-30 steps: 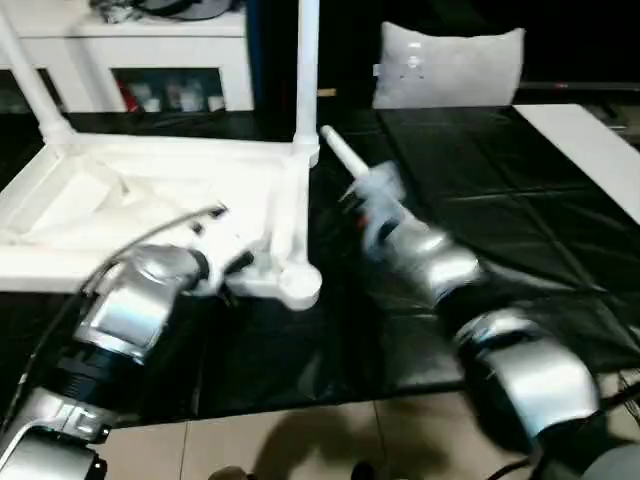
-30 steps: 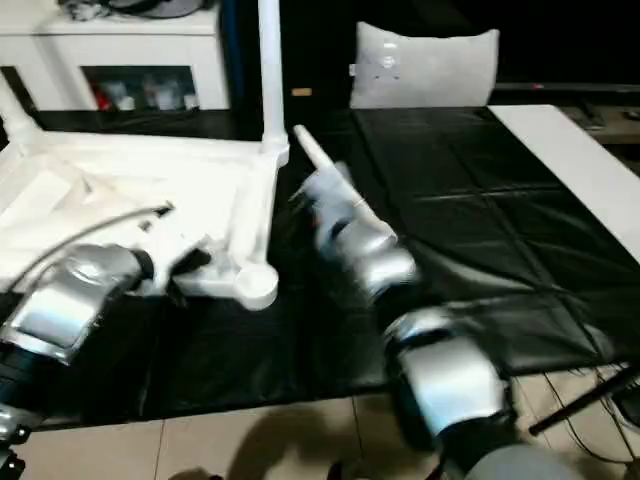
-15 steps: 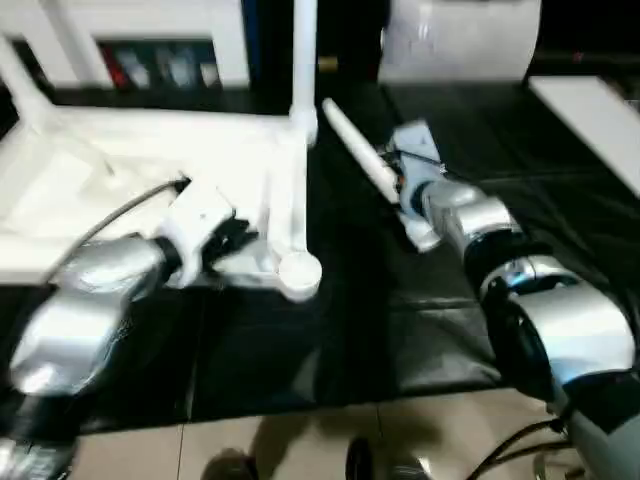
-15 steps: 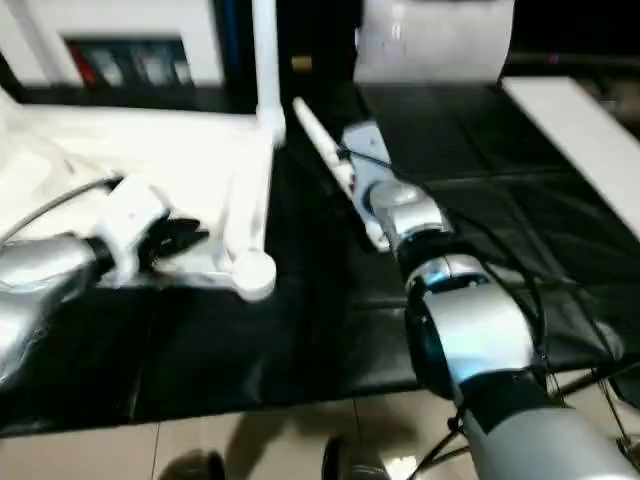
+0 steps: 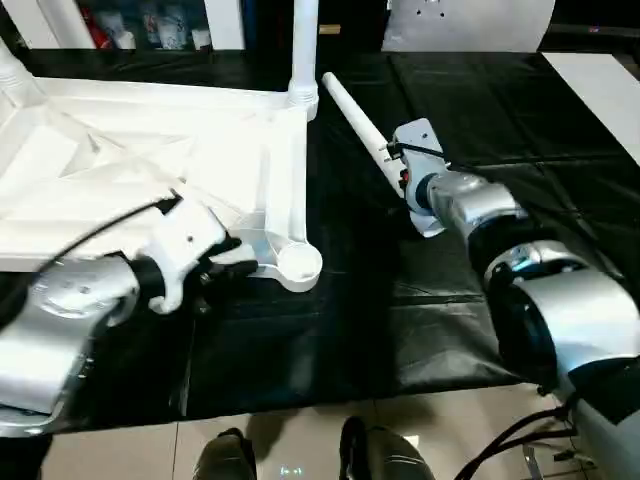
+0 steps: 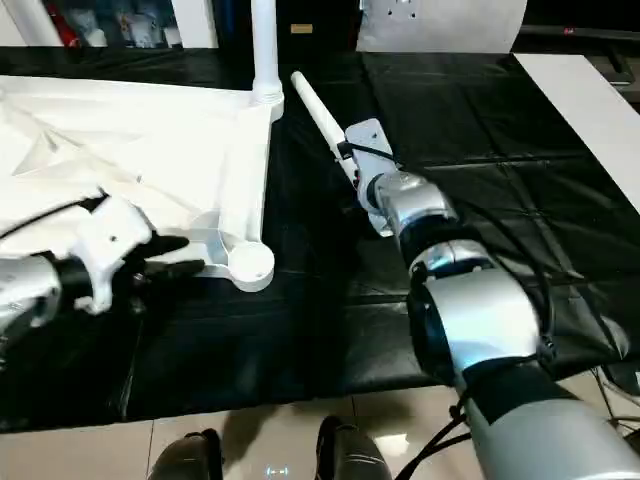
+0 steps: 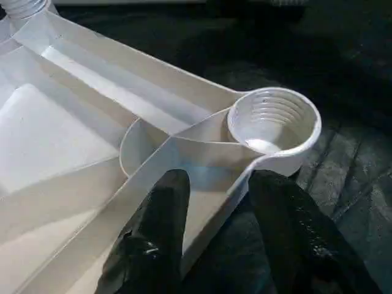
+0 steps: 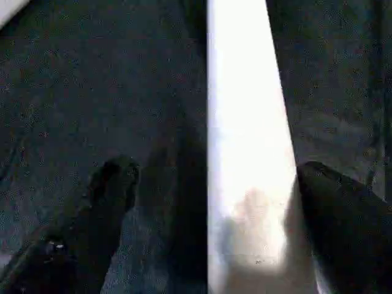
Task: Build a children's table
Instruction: Pick table leg
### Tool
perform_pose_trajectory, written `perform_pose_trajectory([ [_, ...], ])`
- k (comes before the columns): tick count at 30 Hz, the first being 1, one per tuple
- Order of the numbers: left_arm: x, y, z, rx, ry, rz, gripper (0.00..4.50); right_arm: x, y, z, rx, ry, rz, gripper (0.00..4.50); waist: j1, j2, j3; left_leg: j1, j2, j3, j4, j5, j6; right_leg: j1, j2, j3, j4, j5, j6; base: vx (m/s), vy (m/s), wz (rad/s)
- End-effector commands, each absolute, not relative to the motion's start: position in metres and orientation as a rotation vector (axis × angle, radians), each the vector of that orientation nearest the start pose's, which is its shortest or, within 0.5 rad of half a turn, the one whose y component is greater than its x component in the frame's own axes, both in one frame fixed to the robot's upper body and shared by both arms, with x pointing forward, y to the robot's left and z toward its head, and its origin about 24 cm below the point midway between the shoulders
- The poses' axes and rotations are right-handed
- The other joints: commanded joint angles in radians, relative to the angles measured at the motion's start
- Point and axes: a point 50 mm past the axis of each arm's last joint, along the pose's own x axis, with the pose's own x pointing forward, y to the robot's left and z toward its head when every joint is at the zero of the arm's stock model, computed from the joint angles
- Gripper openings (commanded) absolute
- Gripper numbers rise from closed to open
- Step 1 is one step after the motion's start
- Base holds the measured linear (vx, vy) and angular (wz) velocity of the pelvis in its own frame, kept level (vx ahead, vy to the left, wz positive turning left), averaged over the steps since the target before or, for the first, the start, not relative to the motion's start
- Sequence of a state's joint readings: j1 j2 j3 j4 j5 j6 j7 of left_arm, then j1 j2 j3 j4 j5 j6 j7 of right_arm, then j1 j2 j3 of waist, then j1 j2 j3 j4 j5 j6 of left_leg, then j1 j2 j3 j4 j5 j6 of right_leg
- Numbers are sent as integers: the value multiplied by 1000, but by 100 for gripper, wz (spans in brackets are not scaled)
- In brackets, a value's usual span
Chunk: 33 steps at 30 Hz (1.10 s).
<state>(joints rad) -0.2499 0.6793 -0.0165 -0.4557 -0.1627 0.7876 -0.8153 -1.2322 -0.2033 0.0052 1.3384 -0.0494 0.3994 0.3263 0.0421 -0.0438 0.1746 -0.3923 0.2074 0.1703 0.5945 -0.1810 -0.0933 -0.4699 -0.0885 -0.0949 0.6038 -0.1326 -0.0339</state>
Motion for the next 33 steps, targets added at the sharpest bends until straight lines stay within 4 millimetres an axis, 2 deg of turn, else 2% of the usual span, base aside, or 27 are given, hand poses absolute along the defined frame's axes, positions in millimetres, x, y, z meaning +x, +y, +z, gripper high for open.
perform_pose_trajectory([
  [1, 252, 183, 152, 483, 312, -840, 201, 406, -144, 111, -189, 658, 297, 400, 4, 23, -66, 16, 13, 2, -75, -193, 18, 80, -47, 56, -48, -218, -253, 0, 0, 0],
  [2, 251, 182, 152, 481, 316, -854, 201, 405, -145, 111, -186, 671, 298, 387, 4, 24, -72, 17, 13, 2, -73, -191, 14, 83, -47, 56, -46, -215, -255, 0, 0, 0],
  [6, 245, 177, 150, 470, 341, -927, 201, 404, -152, 111, -155, 700, 299, 358, 10, 32, -78, 17, 13, 3, -71, -206, 1, 84, -48, 56, -46, -212, -267, 0, 0, 0],
  [7, 243, 175, 149, 463, 355, -952, 201, 403, -155, 109, -157, 712, 294, 350, 13, 40, -81, 18, 12, 2, -69, -210, -3, 85, -48, 56, -43, -212, -271, 0, 0, 0],
  [8, 242, 175, 149, 461, 361, -963, 201, 402, -157, 108, -161, 718, 293, 340, 15, 35, -81, 18, 12, 3, -69, -216, -3, 85, -46, 56, -43, -211, -273, 0, 0, 0],
  [10, 239, 173, 145, 463, 393, -1007, 201, 398, -161, 103, -175, 758, 308, 324, 19, 44, -84, 18, 12, 3, -68, -223, -4, 85, -45, 55, -43, -209, -279, 0, 0, 0],
  [11, 239, 173, 144, 464, 396, -1012, 201, 398, -161, 102, -172, 762, 311, 324, 22, 41, -84, 17, 12, 3, -68, -233, -4, 86, -44, 54, -45, -221, -277, 0, 0, 0],
  [12, 240, 172, 144, 466, 400, -1023, 201, 396, -162, 99, -162, 778, 318, 296, 25, 55, -89, 18, 13, 0, -67, -240, -10, 88, -46, 53, -41, -227, -278, 0, 0, 0],
  [13, 240, 172, 144, 466, 399, -1024, 201, 396, -163, 99, -162, 780, 318, 296, 23, 51, -87, 19, 14, 2, -68, -247, -11, 86, -45, 53, -47, -231, -277, 0, 0, 0],
  [14, 240, 171, 144, 466, 399, -1025, 201, 396, -163, 99, -162, 781, 318, 289, 24, 53, -87, 18, 14, 0, -68, -252, -14, 87, -45, 53, -44, -232, -279, 0, 0, 0],
  [15, 244, 170, 146, 465, 391, -1025, 201, 395, -165, 97, -162, 789, 315, 275, 27, 56, -94, 20, 12, 0, -65, -260, -19, 90, -45, 52, -44, -236, -282, 0, 0, 0],
  [21, 249, 169, 148, 466, 387, -1040, 201, 395, -169, 98, -162, 793, 308, 231, 29, 59, -101, 17, 10, -2, -62, -267, -17, 93, -46, 51, -49, -298, -260, 0, 0, 0],
  [24, 250, 166, 148, 457, 379, -1052, 201, 395, -172, 99, -166, 792, 304, 202, 31, 59, -106, 17, 10, -1, -60, -251, -16, 92, -46, 50, -49, -296, -256, 0, 0, 0],
  [25, 250, 166, 148, 458, 378, -1052, 201, 395, -173, 100, -166, 791, 302, 202, 30, 57, -110, 16, 10, -1, -58, -239, -14, 94, -45, 50, -48, -287, -257, 0, 0, 0],
  [28, 253, 165, 147, 458, 372, -1040, 201, 395, -174, 100, -158, 785, 294, 192, 31, 59, -112, 16, 11, -1, -57, -235, -14, 93, -44, 49, -46, -286, -257, 0, 0, 0],
  [33, 259, 167, 143, 448, 362, -989, 201, 395, -178, 98, -113, 777, 269, 186, 33, 64, -114, 21, 10, -2, -56, -262, -21, 93, -44, 47, -49, -315, -246, 0, 0, 0],
])
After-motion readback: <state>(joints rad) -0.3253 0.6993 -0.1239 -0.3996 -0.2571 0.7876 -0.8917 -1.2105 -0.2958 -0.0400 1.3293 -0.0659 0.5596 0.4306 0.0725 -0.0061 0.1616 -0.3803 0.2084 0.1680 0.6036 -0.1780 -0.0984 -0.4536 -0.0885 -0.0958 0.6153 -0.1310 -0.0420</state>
